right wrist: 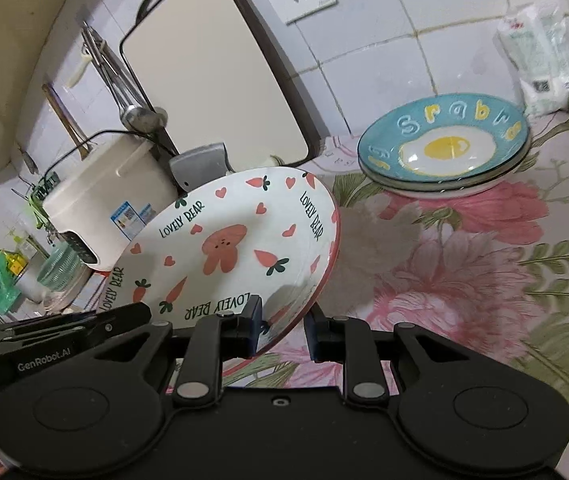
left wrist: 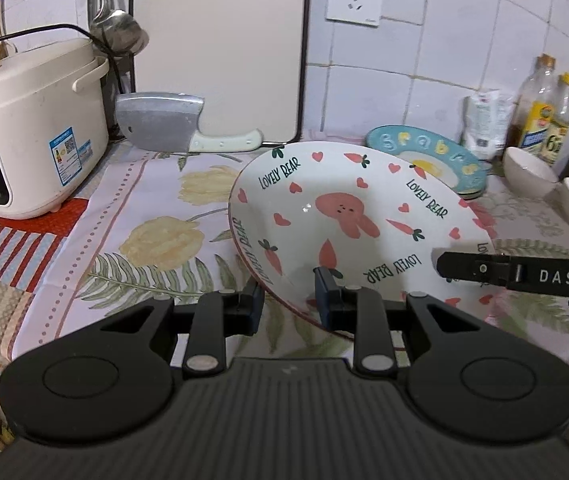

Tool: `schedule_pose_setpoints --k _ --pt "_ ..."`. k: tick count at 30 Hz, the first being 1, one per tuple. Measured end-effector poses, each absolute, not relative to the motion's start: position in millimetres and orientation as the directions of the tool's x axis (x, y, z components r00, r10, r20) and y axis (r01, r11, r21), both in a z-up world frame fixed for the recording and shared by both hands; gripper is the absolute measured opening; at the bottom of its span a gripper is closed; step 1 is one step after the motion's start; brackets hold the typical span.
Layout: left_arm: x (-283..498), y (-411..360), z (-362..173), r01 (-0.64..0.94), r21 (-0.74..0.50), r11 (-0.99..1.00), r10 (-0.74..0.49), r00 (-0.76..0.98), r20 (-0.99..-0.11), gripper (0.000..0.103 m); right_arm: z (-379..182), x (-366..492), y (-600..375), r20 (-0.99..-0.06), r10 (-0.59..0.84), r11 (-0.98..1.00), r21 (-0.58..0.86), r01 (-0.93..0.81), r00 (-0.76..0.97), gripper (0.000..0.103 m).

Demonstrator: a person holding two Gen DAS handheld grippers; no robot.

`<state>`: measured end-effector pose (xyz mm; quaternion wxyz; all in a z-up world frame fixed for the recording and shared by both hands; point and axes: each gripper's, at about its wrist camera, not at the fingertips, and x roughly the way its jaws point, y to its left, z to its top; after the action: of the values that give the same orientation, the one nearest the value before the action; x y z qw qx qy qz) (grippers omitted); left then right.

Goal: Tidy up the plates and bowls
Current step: 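Lift the pink plate with both tools and carry it over the blue plate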

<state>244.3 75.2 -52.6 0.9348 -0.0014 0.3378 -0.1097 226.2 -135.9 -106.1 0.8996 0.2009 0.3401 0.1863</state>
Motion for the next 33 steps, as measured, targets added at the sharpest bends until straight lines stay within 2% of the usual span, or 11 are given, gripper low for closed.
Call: schedule_pose_setpoints --k 20,26,33 --pt "228 17 15 0.319 -0.122 0.940 -0.332 0.768 -0.547 0.025 -24 197 -211 -0.492 0.364 0.896 0.418 -0.152 0.791 0.027" --pt "251 9 5 0.333 -0.148 0.931 -0.359 0.772 -0.525 0.025 -19 223 -243 -0.487 0.322 0.911 0.392 -0.126 0.812 0.027" --pt "302 -30 -28 0.311 -0.150 0.938 -0.341 0.764 -0.548 0.025 -50 268 -267 -0.522 0.296 0.911 0.407 -0.071 0.800 0.028"
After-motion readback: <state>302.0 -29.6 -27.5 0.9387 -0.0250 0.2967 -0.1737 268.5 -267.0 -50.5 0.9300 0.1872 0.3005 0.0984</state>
